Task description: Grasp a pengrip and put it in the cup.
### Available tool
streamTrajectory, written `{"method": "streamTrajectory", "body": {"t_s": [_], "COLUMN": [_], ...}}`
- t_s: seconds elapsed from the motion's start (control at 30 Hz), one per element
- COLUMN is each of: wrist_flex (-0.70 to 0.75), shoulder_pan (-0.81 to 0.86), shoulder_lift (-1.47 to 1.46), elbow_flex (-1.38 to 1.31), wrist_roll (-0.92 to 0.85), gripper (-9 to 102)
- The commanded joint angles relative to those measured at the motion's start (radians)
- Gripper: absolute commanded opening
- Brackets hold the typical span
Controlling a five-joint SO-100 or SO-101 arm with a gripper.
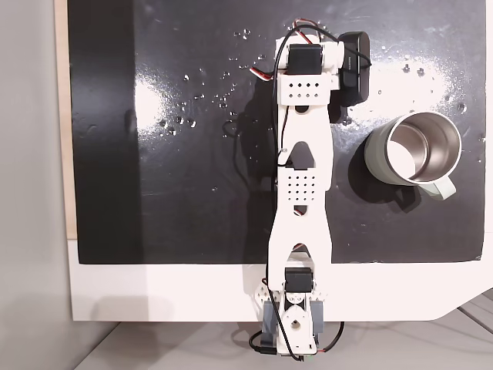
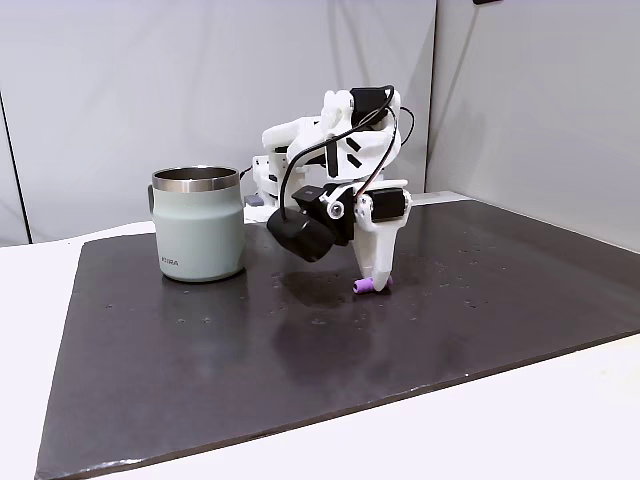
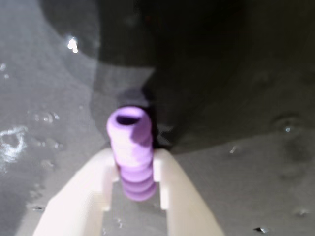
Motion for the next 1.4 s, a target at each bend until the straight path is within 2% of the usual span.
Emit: {"method": "streamTrajectory", "body": {"t_s": [0.0, 0.47, 0.63, 0.77, 1.07, 1.37], "wrist_flex": [0.014, 0.014, 0.014, 0.014, 0.009, 0.008], "shoulder_pan": [0.006, 0.026, 0.112, 0.244, 0.565, 0.591], "shoulder_lift": [0.077, 0.850, 1.149, 1.310, 1.284, 1.212], "elbow_flex": [-0.043, 0.436, 0.650, 0.738, 0.769, 0.879], "wrist_roll": [0.011, 0.023, -0.020, -0.104, -0.368, -0.525], "gripper": [0, 0, 0, 0, 0, 0]}}
